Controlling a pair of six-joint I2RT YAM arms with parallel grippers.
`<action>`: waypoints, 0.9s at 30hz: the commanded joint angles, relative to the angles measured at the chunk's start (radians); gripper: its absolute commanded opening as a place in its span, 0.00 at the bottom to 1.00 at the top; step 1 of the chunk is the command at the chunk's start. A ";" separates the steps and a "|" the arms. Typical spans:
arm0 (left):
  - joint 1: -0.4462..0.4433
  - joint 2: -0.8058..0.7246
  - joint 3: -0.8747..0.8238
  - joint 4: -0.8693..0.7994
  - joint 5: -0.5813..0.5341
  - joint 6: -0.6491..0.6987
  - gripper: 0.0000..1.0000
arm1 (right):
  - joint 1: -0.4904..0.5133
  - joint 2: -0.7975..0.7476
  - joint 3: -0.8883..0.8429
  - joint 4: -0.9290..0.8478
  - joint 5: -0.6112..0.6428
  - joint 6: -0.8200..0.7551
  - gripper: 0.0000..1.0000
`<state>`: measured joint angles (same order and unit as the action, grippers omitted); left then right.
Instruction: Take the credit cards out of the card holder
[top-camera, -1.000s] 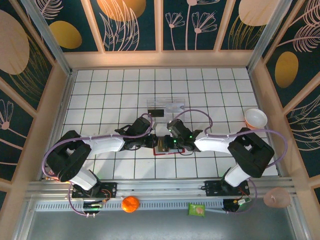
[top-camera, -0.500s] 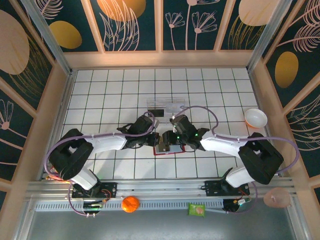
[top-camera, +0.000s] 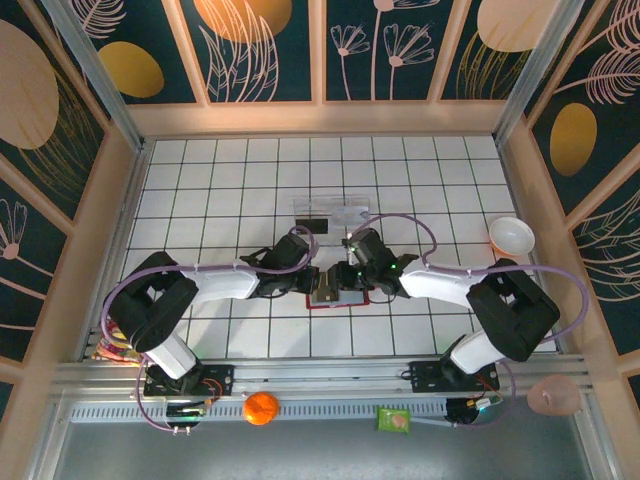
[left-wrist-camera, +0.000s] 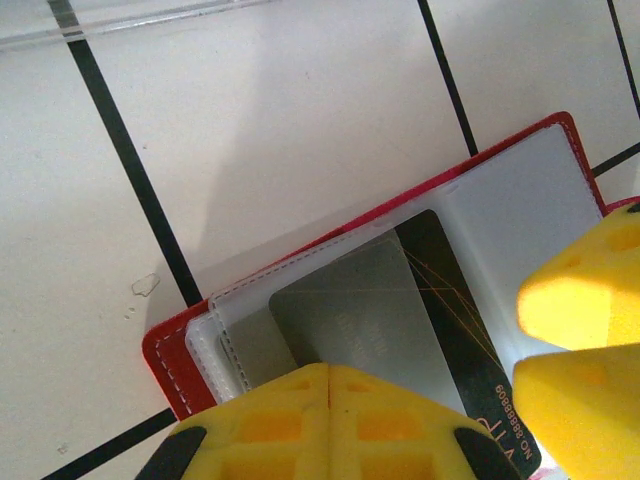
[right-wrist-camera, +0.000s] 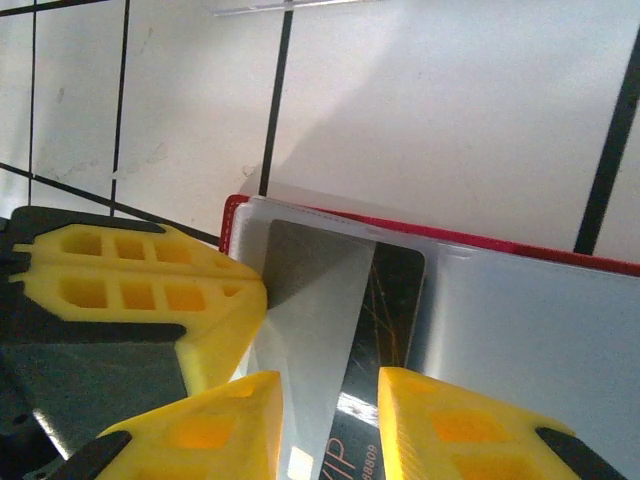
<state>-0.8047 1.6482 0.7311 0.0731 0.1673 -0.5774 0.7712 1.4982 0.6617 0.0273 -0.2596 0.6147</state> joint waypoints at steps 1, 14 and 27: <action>0.000 0.008 -0.048 -0.066 -0.041 -0.006 0.00 | -0.017 0.023 -0.019 0.034 -0.048 0.028 0.31; -0.001 -0.003 -0.065 -0.046 -0.023 -0.015 0.00 | -0.044 0.077 -0.039 0.081 -0.128 0.060 0.29; 0.000 -0.007 -0.079 -0.036 -0.008 -0.021 0.00 | -0.065 0.104 -0.058 0.135 -0.167 0.089 0.09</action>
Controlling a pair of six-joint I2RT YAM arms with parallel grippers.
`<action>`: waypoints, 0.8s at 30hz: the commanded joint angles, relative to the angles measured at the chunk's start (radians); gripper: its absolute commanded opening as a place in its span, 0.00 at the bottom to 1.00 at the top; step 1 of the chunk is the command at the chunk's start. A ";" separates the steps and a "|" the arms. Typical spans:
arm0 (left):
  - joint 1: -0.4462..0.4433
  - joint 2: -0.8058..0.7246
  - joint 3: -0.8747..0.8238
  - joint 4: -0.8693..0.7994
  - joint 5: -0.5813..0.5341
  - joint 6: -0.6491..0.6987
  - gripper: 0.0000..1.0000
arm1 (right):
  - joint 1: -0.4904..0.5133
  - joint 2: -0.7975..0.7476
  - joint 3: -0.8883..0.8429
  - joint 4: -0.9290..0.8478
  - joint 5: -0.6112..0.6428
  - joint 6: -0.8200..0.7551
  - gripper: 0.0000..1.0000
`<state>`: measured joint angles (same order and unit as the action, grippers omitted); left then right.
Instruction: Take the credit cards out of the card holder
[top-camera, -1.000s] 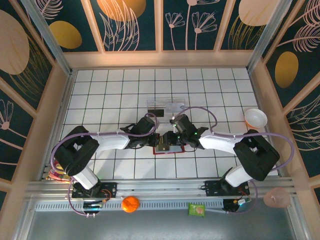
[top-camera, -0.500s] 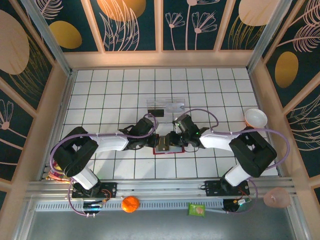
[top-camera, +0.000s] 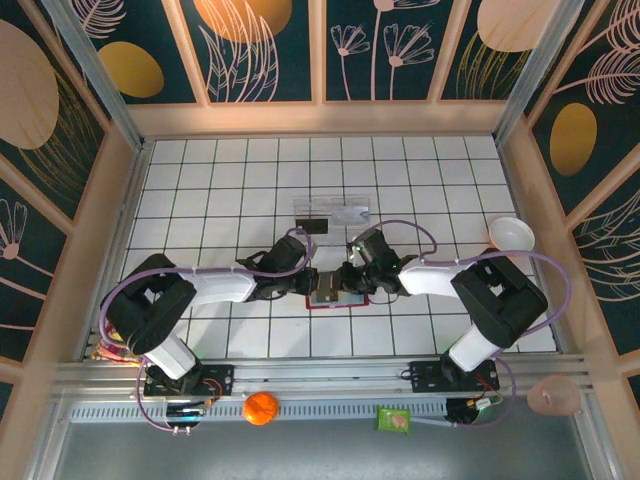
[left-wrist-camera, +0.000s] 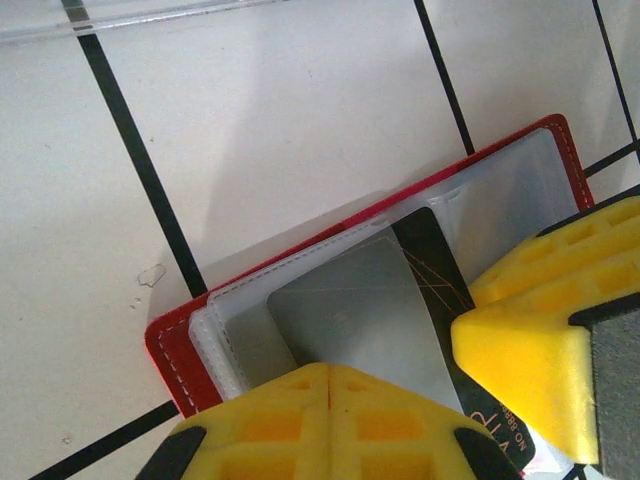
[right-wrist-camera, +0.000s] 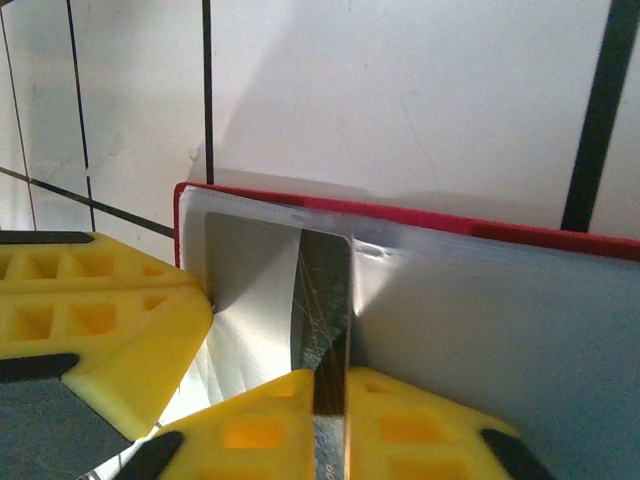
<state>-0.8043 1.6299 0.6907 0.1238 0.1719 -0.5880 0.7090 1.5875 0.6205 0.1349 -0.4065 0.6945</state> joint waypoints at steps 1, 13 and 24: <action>0.000 0.010 -0.039 -0.088 -0.014 -0.010 0.00 | -0.002 0.010 -0.021 0.026 -0.011 0.013 0.06; -0.001 0.008 -0.040 -0.078 0.005 -0.018 0.00 | -0.040 -0.112 -0.081 0.009 0.001 0.034 0.00; 0.000 -0.053 -0.016 -0.067 -0.003 -0.023 0.02 | -0.107 -0.306 -0.131 -0.070 0.015 -0.033 0.00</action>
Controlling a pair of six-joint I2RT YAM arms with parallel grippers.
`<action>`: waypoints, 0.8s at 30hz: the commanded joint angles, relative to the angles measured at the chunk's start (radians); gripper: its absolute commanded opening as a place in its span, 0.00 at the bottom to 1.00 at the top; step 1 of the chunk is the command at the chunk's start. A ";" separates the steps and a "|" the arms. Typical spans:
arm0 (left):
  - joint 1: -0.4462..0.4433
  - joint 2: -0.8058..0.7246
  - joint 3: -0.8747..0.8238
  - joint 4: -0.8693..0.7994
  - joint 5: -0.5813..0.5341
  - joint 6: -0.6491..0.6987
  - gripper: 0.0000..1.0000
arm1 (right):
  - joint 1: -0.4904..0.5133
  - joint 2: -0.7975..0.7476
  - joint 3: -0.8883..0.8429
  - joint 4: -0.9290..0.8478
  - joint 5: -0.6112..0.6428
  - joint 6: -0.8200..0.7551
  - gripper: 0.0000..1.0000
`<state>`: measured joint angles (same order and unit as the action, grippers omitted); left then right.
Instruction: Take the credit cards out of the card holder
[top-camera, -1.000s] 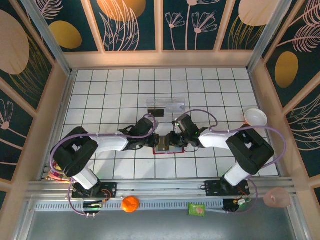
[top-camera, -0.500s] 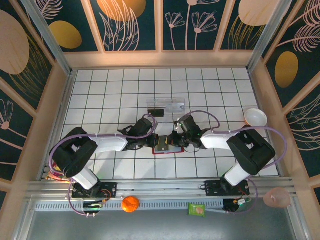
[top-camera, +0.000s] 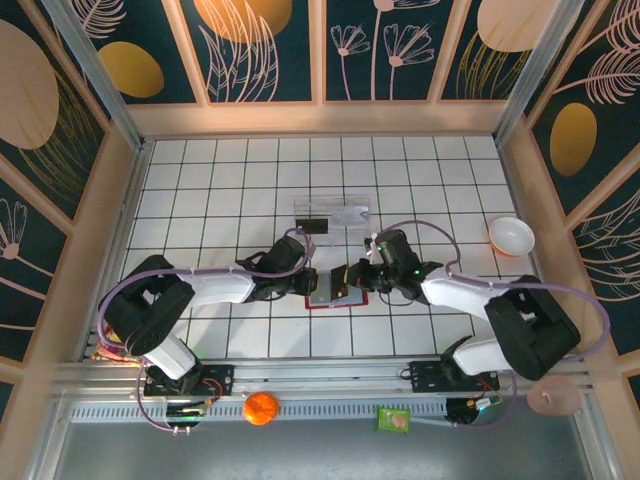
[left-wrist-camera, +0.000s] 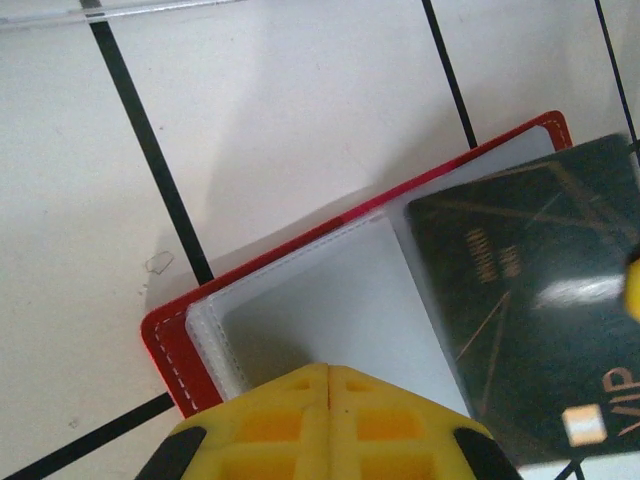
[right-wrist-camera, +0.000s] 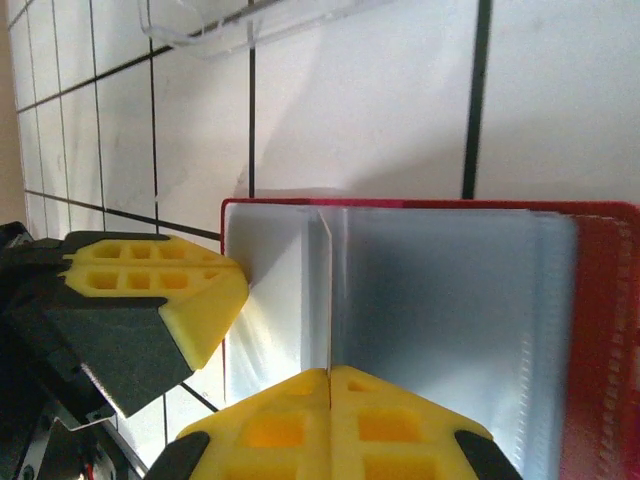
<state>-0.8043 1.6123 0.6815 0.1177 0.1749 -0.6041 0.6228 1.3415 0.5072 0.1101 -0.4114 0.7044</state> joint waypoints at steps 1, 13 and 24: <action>-0.001 -0.062 -0.004 -0.053 -0.012 -0.004 0.08 | -0.027 -0.089 -0.019 -0.047 0.021 -0.056 0.00; 0.152 -0.330 -0.160 0.492 0.355 -0.147 0.52 | -0.050 -0.257 -0.035 0.285 -0.080 -0.060 0.00; 0.192 -0.333 -0.257 0.817 0.431 -0.317 0.43 | -0.010 -0.224 -0.092 0.691 -0.132 0.095 0.00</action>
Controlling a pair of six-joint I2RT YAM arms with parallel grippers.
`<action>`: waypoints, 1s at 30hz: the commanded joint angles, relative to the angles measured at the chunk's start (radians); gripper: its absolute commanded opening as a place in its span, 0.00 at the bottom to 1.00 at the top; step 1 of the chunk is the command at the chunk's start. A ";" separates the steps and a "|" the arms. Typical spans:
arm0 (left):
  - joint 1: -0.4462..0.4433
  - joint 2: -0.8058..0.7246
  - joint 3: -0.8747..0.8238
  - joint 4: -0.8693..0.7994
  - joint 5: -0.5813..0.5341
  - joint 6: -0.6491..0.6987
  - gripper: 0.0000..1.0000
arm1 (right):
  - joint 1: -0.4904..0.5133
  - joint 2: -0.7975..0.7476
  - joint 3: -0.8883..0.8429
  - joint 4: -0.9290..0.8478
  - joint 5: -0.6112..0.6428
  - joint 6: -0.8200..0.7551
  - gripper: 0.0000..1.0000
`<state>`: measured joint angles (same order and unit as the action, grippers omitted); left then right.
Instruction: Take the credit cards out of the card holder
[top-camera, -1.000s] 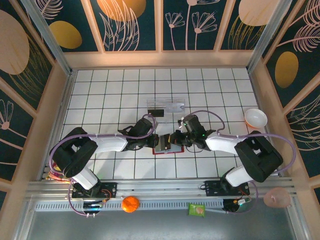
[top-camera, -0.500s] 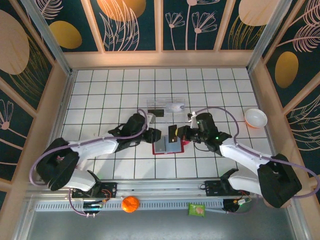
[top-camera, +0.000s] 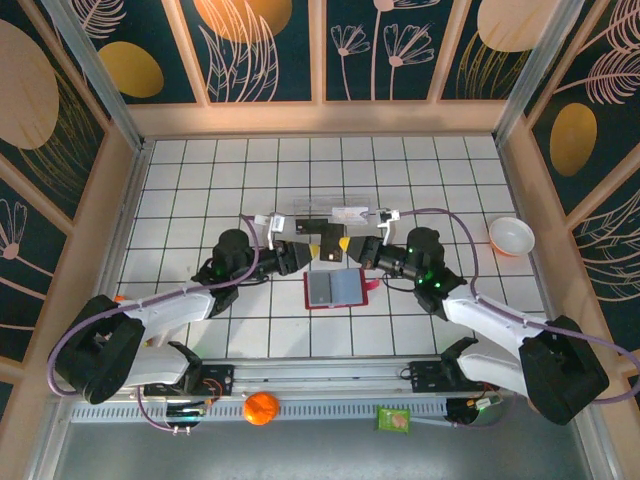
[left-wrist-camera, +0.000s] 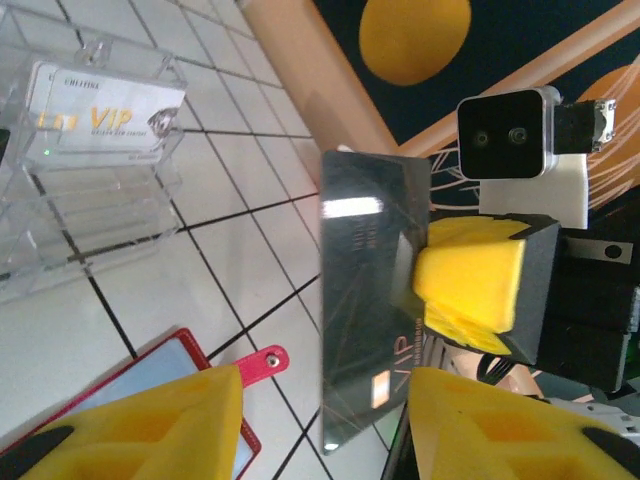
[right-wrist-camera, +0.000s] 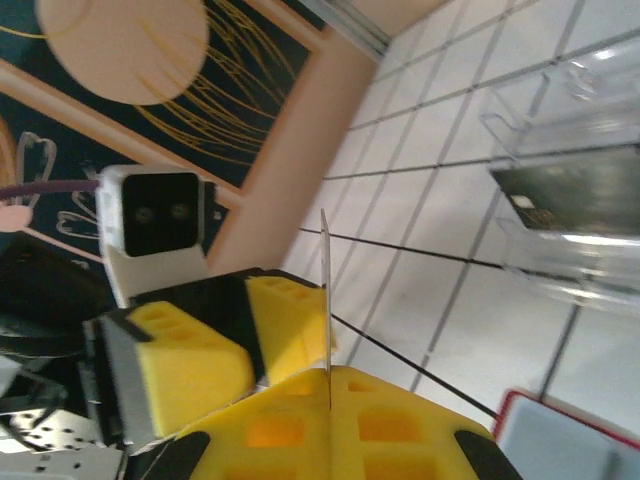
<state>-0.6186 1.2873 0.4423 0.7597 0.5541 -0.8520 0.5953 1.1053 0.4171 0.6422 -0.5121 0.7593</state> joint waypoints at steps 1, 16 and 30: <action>0.009 -0.010 -0.020 0.184 0.052 -0.071 0.42 | 0.021 0.016 -0.004 0.173 -0.031 0.046 0.00; 0.012 -0.026 -0.025 0.245 0.086 -0.107 0.21 | 0.058 0.088 -0.003 0.292 0.020 0.079 0.00; 0.012 -0.051 0.164 -0.294 0.058 0.205 0.00 | 0.026 -0.011 -0.009 0.017 0.048 -0.022 0.15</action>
<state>-0.6064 1.2560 0.5163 0.6994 0.6201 -0.8196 0.6369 1.1782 0.4152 0.7891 -0.4877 0.8101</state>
